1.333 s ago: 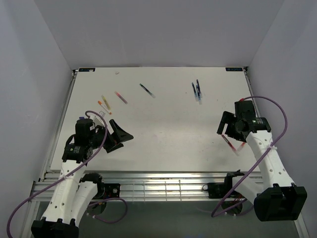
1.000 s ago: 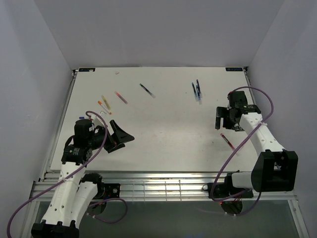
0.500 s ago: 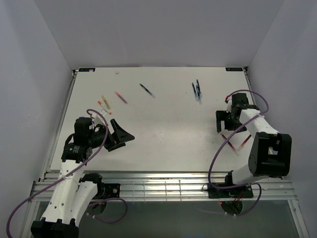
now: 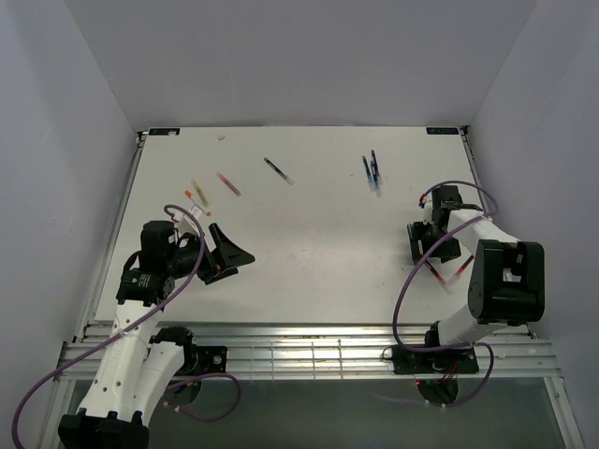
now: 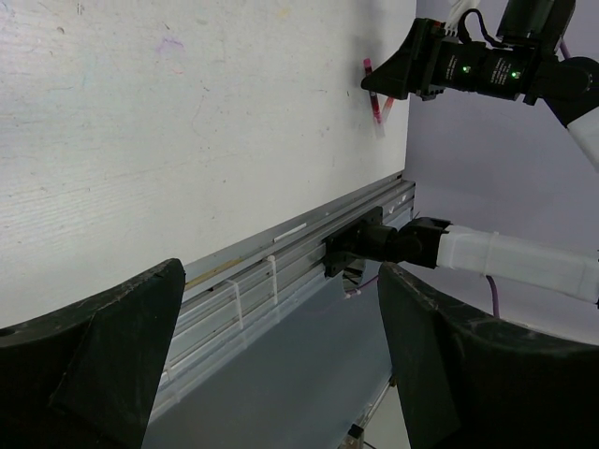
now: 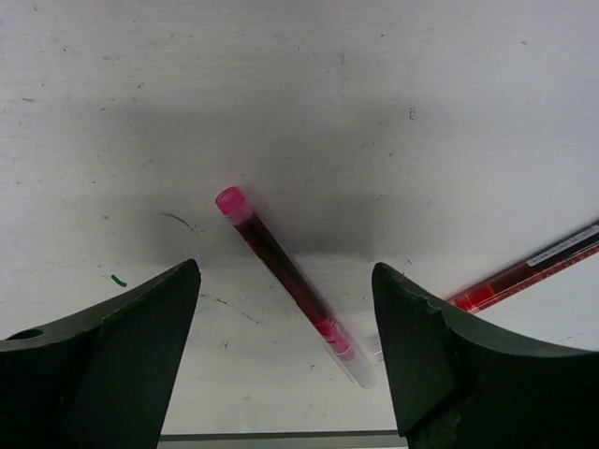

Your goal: Open the pen caps

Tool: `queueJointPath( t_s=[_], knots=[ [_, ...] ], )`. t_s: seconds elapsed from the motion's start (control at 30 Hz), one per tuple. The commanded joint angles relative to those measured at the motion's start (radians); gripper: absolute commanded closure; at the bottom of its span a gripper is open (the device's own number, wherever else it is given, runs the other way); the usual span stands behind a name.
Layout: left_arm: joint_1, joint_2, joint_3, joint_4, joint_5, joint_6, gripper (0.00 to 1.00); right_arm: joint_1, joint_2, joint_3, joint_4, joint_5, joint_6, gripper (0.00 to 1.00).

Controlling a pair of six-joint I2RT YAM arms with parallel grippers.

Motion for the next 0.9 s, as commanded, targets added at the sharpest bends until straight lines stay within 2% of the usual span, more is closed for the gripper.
queueJointPath(
  t_s=[0.0,0.33,0.5,0.87],
  knots=[
    [-0.003,-0.011,0.011,0.017,0.021,0.012,0.06,0.002,0.01,-0.016,0.015,0.048,-0.019,0.21],
    [-0.003,-0.023,-0.006,0.022,0.018,0.013,0.06,0.088,0.072,-0.025,0.009,0.111,-0.016,0.42],
    [-0.003,-0.026,-0.015,0.022,0.014,0.026,0.06,0.137,0.124,-0.019,-0.009,0.126,-0.005,0.49],
    [-0.003,-0.018,-0.005,0.016,0.015,0.039,0.06,0.158,0.188,0.004,-0.037,0.002,-0.032,0.7]
  ],
)
